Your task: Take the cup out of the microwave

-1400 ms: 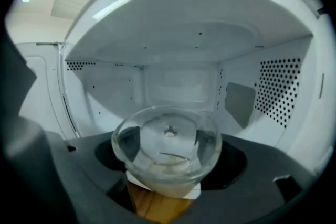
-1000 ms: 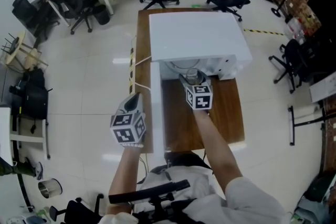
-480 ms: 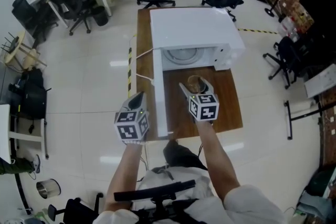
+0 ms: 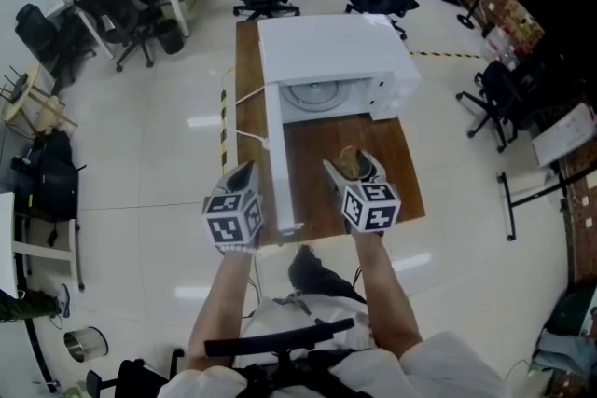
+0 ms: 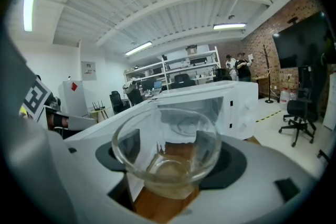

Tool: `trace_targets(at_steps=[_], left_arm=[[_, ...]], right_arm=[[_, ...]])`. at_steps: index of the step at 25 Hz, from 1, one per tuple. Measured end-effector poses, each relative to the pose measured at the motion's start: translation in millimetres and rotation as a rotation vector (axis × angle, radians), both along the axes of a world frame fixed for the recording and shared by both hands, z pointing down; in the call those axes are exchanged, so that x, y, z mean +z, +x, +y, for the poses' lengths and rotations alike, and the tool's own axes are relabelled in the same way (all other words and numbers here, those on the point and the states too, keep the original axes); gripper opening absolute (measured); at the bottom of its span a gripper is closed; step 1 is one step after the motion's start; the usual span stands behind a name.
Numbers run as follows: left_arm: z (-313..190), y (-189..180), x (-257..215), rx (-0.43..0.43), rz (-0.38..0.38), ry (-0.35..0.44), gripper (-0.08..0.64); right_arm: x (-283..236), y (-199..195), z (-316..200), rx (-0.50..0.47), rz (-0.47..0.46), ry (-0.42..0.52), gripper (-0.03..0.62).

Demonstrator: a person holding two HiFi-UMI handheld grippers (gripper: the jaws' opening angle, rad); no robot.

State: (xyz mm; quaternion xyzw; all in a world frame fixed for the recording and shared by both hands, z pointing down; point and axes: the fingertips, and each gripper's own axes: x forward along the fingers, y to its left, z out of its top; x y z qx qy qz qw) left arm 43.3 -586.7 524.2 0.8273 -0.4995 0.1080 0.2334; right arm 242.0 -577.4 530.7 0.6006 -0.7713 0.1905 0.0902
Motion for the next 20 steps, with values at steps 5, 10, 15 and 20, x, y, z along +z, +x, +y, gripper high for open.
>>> trace_targets(at_steps=[5, 10, 15, 20], left_arm=[[0, 2, -3, 0.002, 0.004, 0.009, -0.006], [-1, 5, -10, 0.004, 0.008, 0.021, -0.006], [-1, 1, -8, 0.001, 0.019, 0.023, -0.006], [1, 2, -11, -0.002, 0.015, 0.028, -0.006]], right_arm=[[-9, 3, 8, 0.003, -0.006, 0.007, 0.373], [-16, 4, 12, 0.006, -0.010, 0.012, 0.373], [-17, 8, 14, 0.023, -0.006, 0.018, 0.373], [-17, 11, 17, 0.025, -0.011, 0.016, 0.373]])
